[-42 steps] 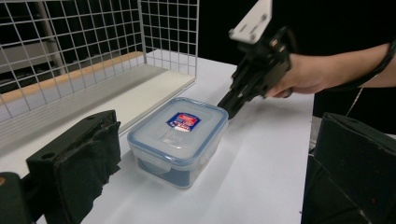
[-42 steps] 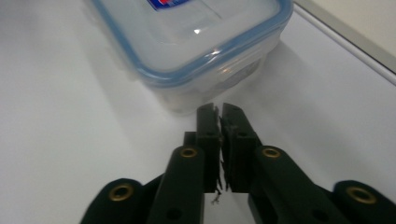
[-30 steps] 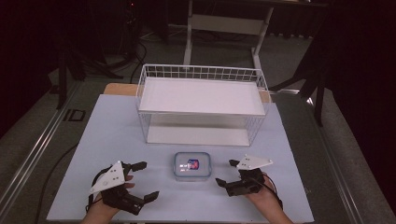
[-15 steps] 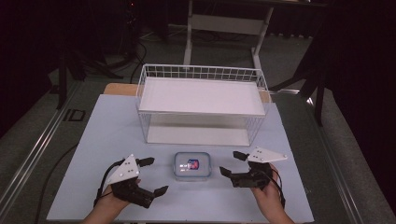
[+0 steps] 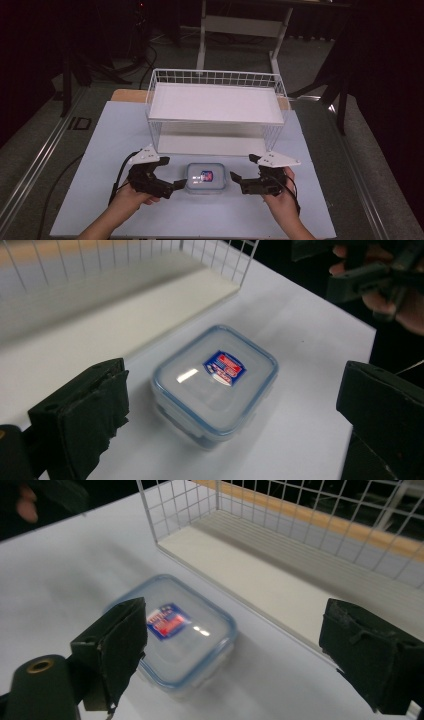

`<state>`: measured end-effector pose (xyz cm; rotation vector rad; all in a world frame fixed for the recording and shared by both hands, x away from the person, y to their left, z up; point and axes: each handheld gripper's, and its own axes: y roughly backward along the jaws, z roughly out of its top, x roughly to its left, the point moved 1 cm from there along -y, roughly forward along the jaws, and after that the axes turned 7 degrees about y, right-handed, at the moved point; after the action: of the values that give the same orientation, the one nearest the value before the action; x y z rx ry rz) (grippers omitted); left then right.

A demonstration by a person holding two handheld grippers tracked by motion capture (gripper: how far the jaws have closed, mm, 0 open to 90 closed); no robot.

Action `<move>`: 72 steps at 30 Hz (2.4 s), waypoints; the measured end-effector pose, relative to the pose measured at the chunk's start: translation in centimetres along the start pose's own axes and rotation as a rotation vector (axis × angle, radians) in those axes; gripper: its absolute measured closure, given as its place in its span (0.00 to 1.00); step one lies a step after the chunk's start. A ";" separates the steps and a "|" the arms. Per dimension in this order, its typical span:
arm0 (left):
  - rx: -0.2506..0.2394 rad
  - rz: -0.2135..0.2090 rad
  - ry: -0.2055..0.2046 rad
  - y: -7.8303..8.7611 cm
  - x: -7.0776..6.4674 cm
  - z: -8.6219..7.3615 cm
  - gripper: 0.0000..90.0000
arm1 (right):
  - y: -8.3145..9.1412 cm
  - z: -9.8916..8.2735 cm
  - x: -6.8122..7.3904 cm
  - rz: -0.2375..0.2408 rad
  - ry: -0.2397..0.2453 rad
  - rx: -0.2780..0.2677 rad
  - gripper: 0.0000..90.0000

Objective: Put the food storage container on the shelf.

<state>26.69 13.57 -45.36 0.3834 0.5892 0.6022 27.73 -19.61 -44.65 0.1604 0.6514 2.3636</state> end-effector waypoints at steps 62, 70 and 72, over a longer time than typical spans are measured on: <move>0.209 0.092 0.363 -6.4 0.9 -3.3 0.48 | -6.5 -4.2 0.5 0.254 -0.566 0.250 0.51; 0.133 0.118 0.314 -6.0 0.4 -1.8 0.48 | -5.8 -2.6 0.3 0.195 -0.496 0.190 0.50; 0.116 0.109 0.322 -5.8 0.5 -1.3 0.49 | -5.7 -2.3 0.2 0.190 -0.489 0.182 0.50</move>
<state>28.64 9.67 -49.47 0.4331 0.9191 0.7426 30.17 -16.72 -49.47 0.8831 0.6256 2.3069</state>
